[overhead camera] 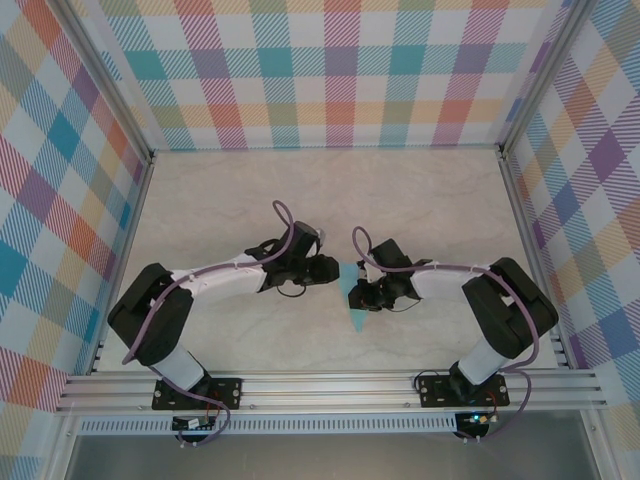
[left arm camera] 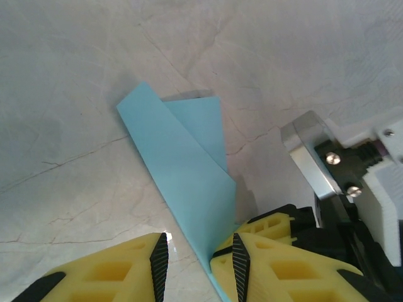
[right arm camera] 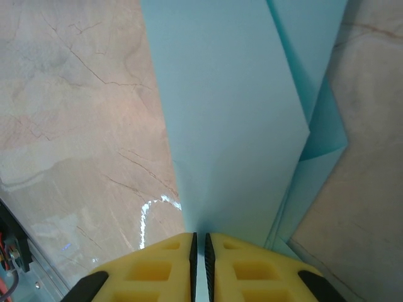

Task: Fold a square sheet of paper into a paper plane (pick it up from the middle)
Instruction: Fold the wing for the fifth time at the center of the table, then move a paper plane to the center of the table.

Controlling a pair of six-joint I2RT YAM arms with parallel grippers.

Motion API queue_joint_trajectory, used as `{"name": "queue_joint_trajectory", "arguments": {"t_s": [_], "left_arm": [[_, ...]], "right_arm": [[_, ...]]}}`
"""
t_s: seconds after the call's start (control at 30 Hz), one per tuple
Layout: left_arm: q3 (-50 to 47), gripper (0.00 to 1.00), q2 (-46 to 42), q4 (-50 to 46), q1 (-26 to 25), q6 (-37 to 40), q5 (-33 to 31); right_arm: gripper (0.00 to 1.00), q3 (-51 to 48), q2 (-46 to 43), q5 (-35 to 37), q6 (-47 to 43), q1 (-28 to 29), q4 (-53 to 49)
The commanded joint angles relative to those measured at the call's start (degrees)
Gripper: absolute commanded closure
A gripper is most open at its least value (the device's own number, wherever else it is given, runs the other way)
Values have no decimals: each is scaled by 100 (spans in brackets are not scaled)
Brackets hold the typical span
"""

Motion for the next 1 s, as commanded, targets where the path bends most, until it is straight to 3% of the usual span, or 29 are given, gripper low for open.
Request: {"name": "queue_joint_trajectory", "arguments": {"t_s": [0.0,0.2,0.33,0.47,0.63,0.73,0.97], "left_arm": [[137,65,187,147,-47,-286,-269],[180,65,253,55,-121,-397,-395],[231,65,227,-118,-223,-379,-551],[249,63,135,-397,-324,-325,-780],[419,56,118,-822,-665,-257,-1130],[630,53,197,-1406,-951,-254,-1608],[850,37,492,-1305,-1360,-453,-1482]], "right_arm": [[84,-249,-175,235,83,20,-197],[77,-334,-610,279,200,26,-2],[71,-322,-1138,803,301,19,-408],[65,-369,-1946,1850,587,-14,-1186],[59,-774,-2892,2372,923,-221,-1438],[57,-1006,-3332,2281,1041,-405,-1520],[48,-1190,-3747,1966,942,-446,-1526]]}}
